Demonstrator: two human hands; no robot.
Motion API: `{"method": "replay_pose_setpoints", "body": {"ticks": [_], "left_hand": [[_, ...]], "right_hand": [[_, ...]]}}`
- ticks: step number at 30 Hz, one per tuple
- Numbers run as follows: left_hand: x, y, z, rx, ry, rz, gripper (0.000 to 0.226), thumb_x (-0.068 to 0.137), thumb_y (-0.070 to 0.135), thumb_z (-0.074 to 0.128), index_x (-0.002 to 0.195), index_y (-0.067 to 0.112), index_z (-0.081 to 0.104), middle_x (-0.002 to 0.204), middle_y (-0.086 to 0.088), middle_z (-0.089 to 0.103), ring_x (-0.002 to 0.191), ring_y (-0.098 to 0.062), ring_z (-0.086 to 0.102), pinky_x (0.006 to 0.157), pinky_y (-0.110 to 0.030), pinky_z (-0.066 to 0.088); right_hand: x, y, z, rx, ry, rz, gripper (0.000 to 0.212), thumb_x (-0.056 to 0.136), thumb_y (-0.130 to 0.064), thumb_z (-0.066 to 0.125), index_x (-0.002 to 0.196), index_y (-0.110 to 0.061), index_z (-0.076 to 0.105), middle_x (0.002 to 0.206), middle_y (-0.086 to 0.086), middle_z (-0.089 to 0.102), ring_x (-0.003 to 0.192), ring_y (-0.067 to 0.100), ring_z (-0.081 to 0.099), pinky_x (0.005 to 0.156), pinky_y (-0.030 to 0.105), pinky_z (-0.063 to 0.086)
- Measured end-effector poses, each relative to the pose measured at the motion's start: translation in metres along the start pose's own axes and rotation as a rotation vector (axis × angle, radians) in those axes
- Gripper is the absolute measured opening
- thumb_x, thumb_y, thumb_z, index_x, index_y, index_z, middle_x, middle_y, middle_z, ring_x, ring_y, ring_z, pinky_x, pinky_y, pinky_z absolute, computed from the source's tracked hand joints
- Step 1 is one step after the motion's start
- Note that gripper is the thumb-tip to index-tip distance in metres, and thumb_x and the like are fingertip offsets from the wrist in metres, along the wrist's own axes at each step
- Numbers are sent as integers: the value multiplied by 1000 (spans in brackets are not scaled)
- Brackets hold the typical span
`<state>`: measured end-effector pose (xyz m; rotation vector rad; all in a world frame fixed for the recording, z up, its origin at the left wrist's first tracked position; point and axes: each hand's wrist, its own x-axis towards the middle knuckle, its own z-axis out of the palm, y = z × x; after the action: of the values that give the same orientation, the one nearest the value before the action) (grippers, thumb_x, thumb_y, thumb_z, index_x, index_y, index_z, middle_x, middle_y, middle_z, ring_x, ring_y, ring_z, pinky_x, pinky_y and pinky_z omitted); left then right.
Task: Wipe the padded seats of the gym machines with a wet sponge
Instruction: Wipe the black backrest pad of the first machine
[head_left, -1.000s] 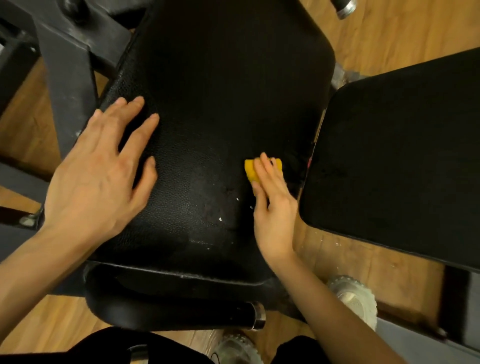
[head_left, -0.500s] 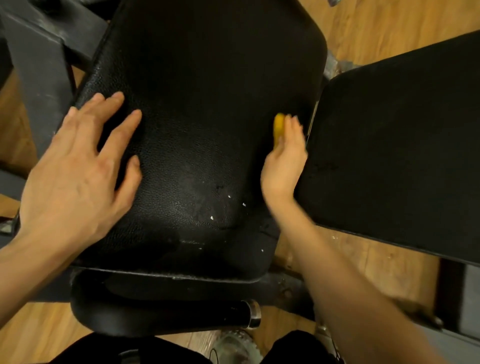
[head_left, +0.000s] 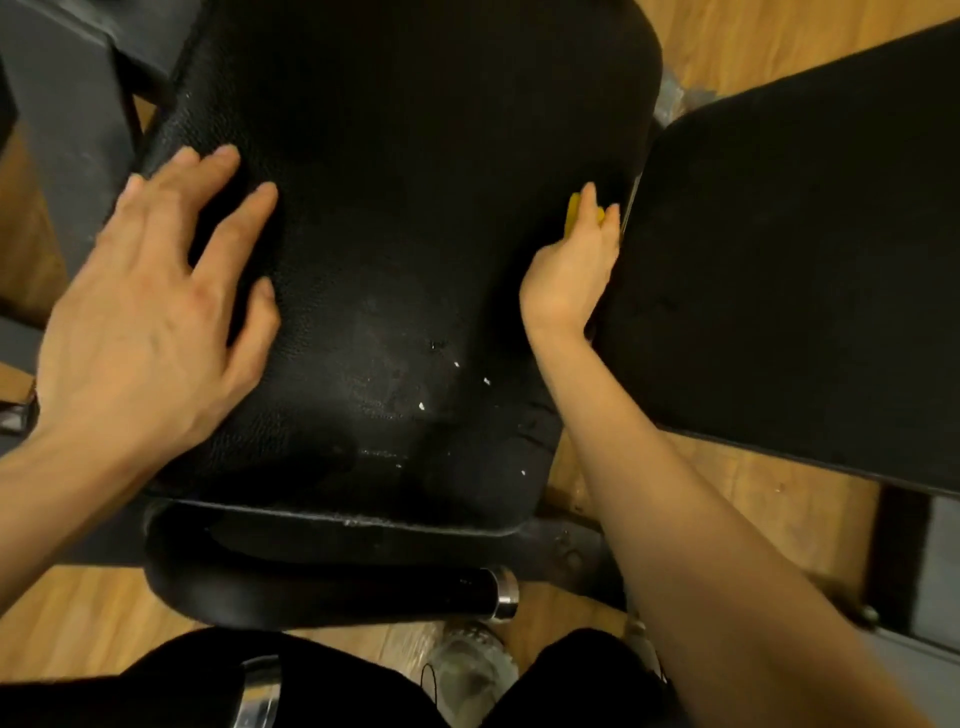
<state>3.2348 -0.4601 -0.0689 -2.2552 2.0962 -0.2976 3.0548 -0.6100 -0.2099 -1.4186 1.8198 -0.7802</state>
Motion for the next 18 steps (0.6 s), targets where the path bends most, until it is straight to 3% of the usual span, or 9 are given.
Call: {"method": "replay_pose_setpoints", "body": {"ticks": [7,11,15,18], "left_hand": [[2,0,1,-38,21,-7,60,94,30,38,150,8,34,156,-18,25,147,-35,20,122,-34,-1],[0,1,0,-17,22,-12,60,94,29,38,149,7,34,156,-19,25,146,-36,21,122,-34,-1],[0,3,-2,-1,25,7,60,94,29,38,149,6,34,155,-21,26,145,-38,22,123,-36,3],[2,3,-3,0,31,12,60,95,29,38,149,5,34,154,-23,27,144,-40,23,123,-40,7]], "right_hand": [[-101,50,-26,53,-198,-174,73,92,16,38,154,-15,16,162,11,4,150,22,6,122,35,15],[-72,34,-9,124,-74,-99,62,94,13,37,150,-10,29,160,15,18,149,26,15,121,37,19],[-59,29,-2,148,20,-87,54,98,5,38,150,-9,30,159,14,21,148,25,17,121,39,21],[-118,61,-23,194,-160,-244,54,101,-2,36,152,-15,24,162,4,13,150,17,7,122,41,18]]}}
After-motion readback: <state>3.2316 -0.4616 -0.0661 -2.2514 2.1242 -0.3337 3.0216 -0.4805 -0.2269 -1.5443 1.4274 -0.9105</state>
